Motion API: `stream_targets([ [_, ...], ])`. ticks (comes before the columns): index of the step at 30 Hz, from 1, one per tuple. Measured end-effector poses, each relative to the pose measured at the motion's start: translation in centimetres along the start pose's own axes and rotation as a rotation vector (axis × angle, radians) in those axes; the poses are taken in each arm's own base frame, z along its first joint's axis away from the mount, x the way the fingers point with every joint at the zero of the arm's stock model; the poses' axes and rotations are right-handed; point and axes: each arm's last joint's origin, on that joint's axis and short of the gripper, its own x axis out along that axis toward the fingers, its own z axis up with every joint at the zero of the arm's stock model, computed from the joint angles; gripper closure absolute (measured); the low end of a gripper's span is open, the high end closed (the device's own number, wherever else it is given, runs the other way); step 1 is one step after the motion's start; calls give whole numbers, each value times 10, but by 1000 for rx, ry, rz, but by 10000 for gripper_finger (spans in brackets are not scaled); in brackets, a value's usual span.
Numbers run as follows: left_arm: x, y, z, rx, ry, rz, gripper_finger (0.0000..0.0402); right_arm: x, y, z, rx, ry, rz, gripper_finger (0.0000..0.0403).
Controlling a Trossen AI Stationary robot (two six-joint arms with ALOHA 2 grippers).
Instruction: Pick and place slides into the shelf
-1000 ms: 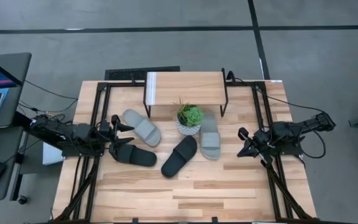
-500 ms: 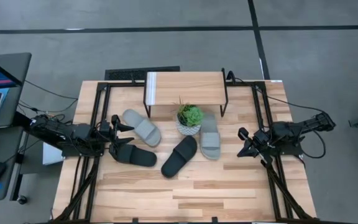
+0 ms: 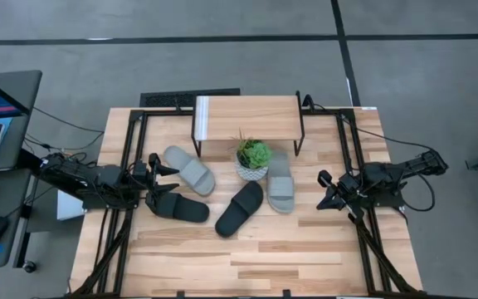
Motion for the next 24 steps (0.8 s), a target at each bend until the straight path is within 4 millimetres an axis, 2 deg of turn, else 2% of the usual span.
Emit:
stream_targets([
  [15,0,1,0,-3,-4,19,168,0,0,0,0,0,0,403],
  [22,0,1,1,-48,-15,27,168,0,0,0,0,0,0,403],
  [24,0,1,3,-108,-40,58,168,0,0,0,0,0,0,403],
])
